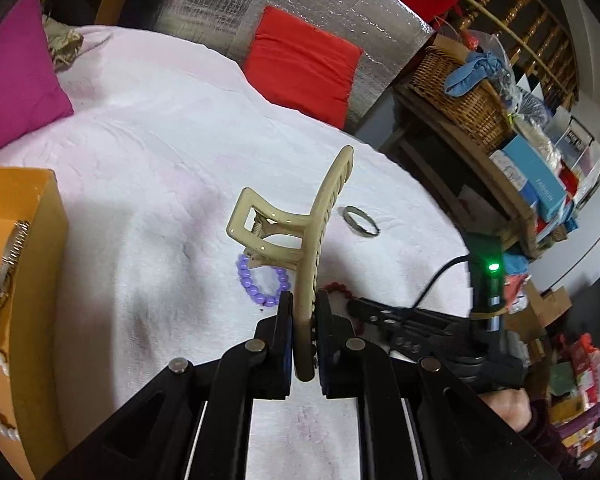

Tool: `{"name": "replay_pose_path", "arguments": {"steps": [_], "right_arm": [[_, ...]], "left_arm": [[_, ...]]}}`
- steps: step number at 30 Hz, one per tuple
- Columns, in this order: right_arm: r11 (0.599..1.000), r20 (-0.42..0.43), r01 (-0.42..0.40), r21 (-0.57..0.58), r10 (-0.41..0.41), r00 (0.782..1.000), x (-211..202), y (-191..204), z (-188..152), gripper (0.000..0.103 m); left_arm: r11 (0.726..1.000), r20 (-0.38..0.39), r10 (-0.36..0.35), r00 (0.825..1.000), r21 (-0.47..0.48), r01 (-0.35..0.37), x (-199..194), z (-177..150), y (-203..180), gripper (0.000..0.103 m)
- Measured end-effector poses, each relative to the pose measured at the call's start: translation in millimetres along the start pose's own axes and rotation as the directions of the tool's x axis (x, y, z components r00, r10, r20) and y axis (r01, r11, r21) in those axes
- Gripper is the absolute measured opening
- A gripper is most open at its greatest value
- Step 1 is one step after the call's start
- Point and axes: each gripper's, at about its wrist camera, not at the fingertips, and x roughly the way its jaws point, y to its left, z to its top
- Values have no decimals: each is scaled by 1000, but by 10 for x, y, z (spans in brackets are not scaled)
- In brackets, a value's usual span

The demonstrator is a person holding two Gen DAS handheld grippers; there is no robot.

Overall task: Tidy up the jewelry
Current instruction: 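Grasp the red bead bracelet with the right tool while the left tool holds the clip, then carry the claw clip and red bead bracelet over the orange box with both tools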

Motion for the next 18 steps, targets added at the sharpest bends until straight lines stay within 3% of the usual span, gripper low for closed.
{"name": "replay_pose_path", "arguments": {"steps": [7, 18], "right_arm": [[998, 134, -23, 51, 16, 991, -334, -214, 86, 10], [991, 297, -96, 94, 64, 953, -698, -279, 176, 10]], "left_arm": [[996, 19, 81, 997, 40, -82, 14, -28, -81, 10], [975, 73, 184, 980, 112, -191, -62, -68, -174, 10]]}}
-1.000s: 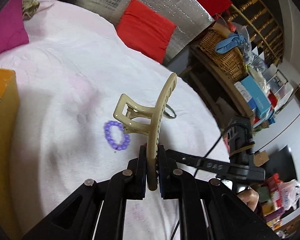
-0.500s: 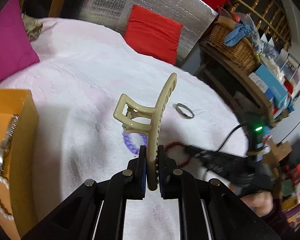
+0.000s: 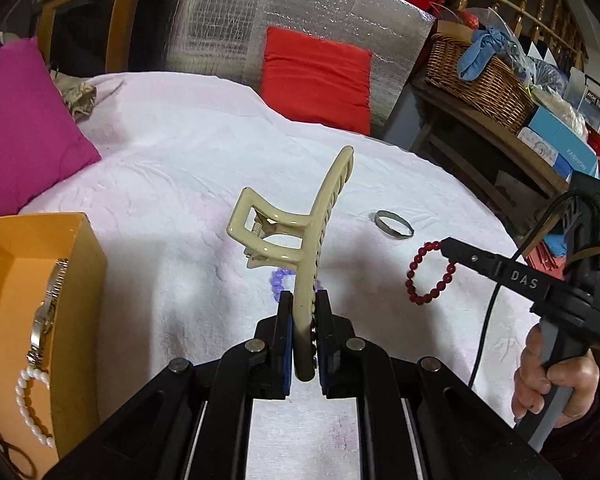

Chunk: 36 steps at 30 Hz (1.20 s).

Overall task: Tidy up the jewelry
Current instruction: 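Carry the claw clip and red bead bracelet over the orange box with both tools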

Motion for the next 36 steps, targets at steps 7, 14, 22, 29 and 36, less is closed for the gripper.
{"name": "replay_pose_path", "arguments": {"steps": [7, 14, 22, 29, 36], "right_arm": [[1000, 28, -18, 19, 18, 999, -61, 45, 13, 10], [997, 57, -78, 14, 77, 995, -58, 268, 10, 10], [985, 61, -168, -33, 170, 984, -64, 726, -93, 10], [946, 81, -308, -104, 316, 945, -204, 1283, -194, 10], [882, 29, -442, -165, 453, 891, -251, 1898, -438, 10]], "left_arm": [[999, 33, 42, 999, 0, -43, -115, -6, 13, 10], [998, 80, 62, 995, 3, -62, -386, -20, 90, 10], [988, 165, 153, 974, -39, -149, -861, -61, 529, 10], [949, 189, 286, 939, -193, -250, -1221, -145, 1242, 10], [899, 156, 387, 909, -284, -334, -1283, -216, 1726, 10]]}}
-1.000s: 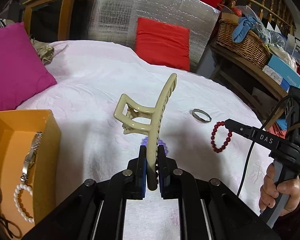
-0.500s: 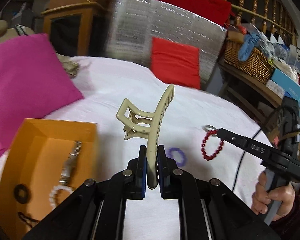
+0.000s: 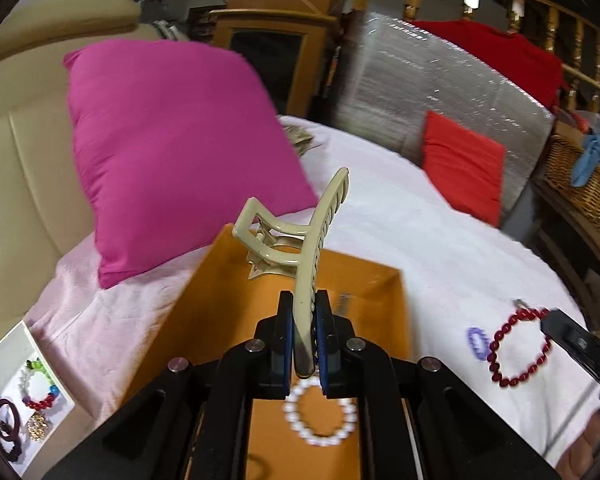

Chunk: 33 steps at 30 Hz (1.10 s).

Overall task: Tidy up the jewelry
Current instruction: 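Carry the claw clip and red bead bracelet over the orange box with both tools, then open the left tool to drop the claw clip while the right tool releases the red bracelet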

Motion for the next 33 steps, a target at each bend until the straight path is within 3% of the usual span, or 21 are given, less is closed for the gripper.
{"name": "replay_pose_path", "arguments": {"steps": [6, 13, 21, 26, 33], "right_arm": [[987, -86, -149, -53, 144, 986, 259, 480, -210, 10], [963, -228, -249, -105, 220, 949, 546, 865, -567, 10], [942, -399, -290, -170, 203, 894, 875, 1048, -947, 10], [942, -431, -280, -183, 179, 884, 938, 1042, -1020, 10], [960, -438, -225, -165, 133, 889, 963, 915, -915, 16]], "left_arm": [[999, -77, 44, 996, -19, -46, 215, -62, 210, 10], [999, -139, 46, 989, -5, -48, 405, -111, 282, 10], [998, -172, 49, 984, -33, -55, 465, -127, 413, 10], [998, -189, 42, 981, -39, -50, 498, -147, 433, 10], [998, -223, 56, 973, -13, -60, 578, -174, 379, 10]]}}
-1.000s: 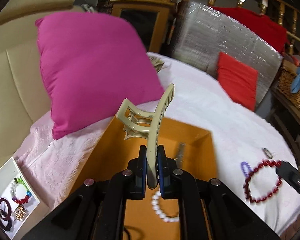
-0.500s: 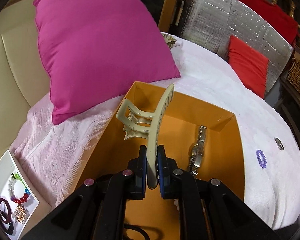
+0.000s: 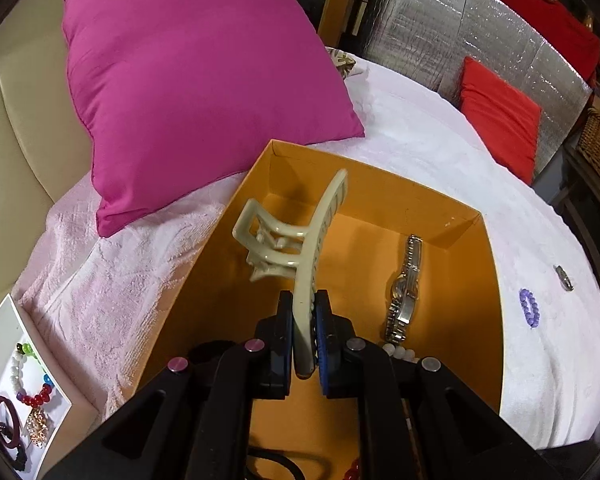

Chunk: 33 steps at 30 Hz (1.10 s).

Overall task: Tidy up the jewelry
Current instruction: 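Open the left tool to drop the claw clip while the right tool releases the red bracelet, then move both open tools toward the purple bead bracelet and silver bangle on the bed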

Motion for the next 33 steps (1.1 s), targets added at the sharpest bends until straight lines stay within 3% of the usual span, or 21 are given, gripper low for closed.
{"name": "replay_pose_path", "arguments": {"steps": [7, 13, 16, 18, 20, 25, 29, 33], "right_arm": [[996, 139, 4, 91, -16, 990, -391, -307, 137, 17], [979, 191, 35, 200, -74, 979, -715, -726, 202, 17], [969, 200, 63, 239, -113, 973, -851, -903, 200, 17], [963, 204, 74, 258, -129, 970, -972, -1008, 197, 17], [957, 206, 93, 273, -152, 967, -1071, -1100, 172, 17], [945, 204, 133, 300, -200, 958, -1282, -1275, 97, 18], [925, 208, 160, 344, -241, 948, -1499, -1437, 10, 33], [910, 228, 177, 374, -275, 934, -1707, -1584, -63, 36]], "left_arm": [[1000, 18, 29, 999, 9, -29, -18, 24, -55, 13], [997, 71, 62, 996, 43, -65, -112, 57, -260, 15], [991, 120, 99, 988, 76, -109, -199, 66, -447, 31], [982, 171, 137, 976, 103, -156, -283, 57, -618, 55], [973, 222, 159, 962, 132, -191, -364, 41, -796, 64], [945, 305, 169, 937, 221, -242, -498, -39, -1292, 76], [933, 308, 140, 941, 278, -230, -507, -104, -1664, 78], [922, 305, 116, 945, 320, -216, -493, -169, -2006, 80]]}}
